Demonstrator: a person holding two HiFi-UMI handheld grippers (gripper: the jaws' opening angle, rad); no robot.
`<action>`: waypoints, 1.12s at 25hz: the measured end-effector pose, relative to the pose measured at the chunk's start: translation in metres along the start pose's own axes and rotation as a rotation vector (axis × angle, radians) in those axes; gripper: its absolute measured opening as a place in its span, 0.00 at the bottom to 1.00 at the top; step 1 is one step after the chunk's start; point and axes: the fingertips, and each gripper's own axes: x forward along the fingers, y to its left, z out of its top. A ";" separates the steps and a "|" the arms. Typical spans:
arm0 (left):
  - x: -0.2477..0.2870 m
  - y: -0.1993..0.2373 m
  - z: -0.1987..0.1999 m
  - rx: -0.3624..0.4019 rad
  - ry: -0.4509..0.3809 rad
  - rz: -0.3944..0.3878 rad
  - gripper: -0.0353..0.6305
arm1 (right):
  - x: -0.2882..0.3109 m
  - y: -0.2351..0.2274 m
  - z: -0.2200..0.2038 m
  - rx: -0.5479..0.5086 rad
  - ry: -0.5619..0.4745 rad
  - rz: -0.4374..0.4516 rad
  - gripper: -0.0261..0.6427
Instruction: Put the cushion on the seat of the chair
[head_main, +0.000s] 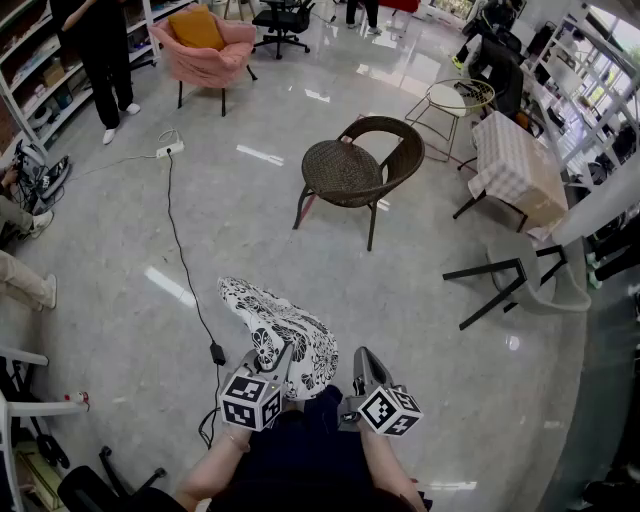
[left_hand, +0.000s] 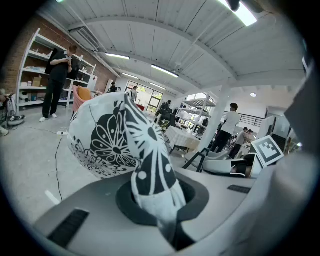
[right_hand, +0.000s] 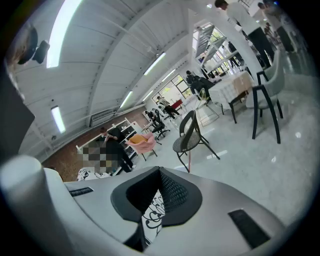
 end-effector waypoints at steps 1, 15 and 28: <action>-0.005 -0.006 -0.001 0.017 -0.011 0.013 0.09 | -0.007 0.002 0.005 -0.034 -0.009 0.009 0.03; -0.019 -0.079 -0.013 0.103 -0.059 0.042 0.09 | -0.068 0.022 0.015 -0.245 -0.029 0.125 0.03; -0.018 -0.128 -0.038 0.073 -0.095 0.078 0.09 | -0.104 -0.003 0.024 -0.257 -0.067 0.179 0.03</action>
